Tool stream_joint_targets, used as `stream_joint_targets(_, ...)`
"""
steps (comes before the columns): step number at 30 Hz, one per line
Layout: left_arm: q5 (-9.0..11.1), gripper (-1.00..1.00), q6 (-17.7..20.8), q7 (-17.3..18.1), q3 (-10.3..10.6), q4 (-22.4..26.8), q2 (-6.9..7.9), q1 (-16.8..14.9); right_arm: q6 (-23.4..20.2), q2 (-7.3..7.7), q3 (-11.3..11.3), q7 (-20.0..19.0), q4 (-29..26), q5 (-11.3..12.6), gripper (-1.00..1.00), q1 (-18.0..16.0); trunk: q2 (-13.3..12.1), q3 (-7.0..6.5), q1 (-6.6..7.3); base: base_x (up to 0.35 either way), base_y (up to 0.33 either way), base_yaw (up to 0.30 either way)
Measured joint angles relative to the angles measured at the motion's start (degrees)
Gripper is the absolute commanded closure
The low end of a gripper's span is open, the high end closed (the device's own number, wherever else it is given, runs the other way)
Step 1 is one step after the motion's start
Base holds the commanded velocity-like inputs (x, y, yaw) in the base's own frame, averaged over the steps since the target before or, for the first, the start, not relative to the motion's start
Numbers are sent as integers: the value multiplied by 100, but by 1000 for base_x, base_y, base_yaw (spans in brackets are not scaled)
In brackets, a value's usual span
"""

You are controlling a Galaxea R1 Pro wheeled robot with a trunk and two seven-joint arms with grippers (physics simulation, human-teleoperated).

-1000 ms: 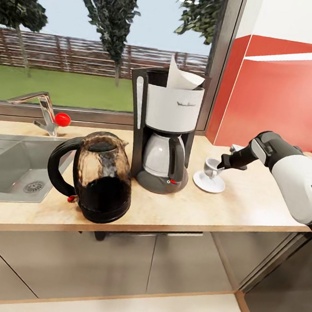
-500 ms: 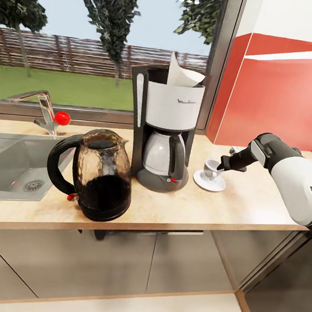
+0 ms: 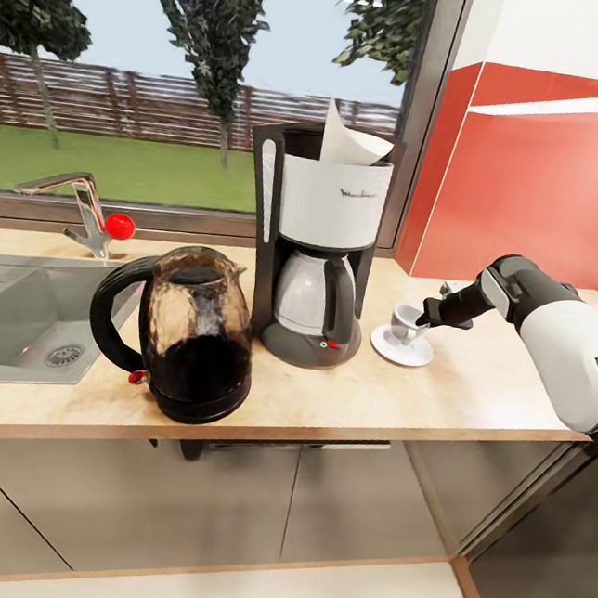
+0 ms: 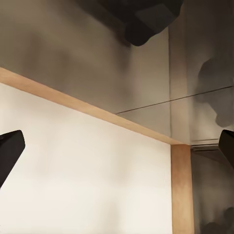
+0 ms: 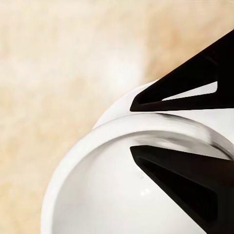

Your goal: Set up a coffee station on the kitchen countertop: keep the coffee maker on the countertop, move the bottle of coffee from the kitchen shelf to the counter next to the coffee maker, place a paper coffee filter on top of the coffee maker, put the saucer next to the coffee maker with the coffee cup on the saucer, and place the electric kettle next to the coffee maker.

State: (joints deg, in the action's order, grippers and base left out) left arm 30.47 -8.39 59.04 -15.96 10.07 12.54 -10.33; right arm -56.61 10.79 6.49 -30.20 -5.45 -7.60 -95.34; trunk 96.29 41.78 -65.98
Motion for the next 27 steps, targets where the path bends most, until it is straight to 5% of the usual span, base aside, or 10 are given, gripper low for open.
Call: stream_joint_targets(27,-1,-100,-1,0,0,7,0,0,-2,0,10,5,-26,-6,100,0,-120,-54,66,0,0,0)
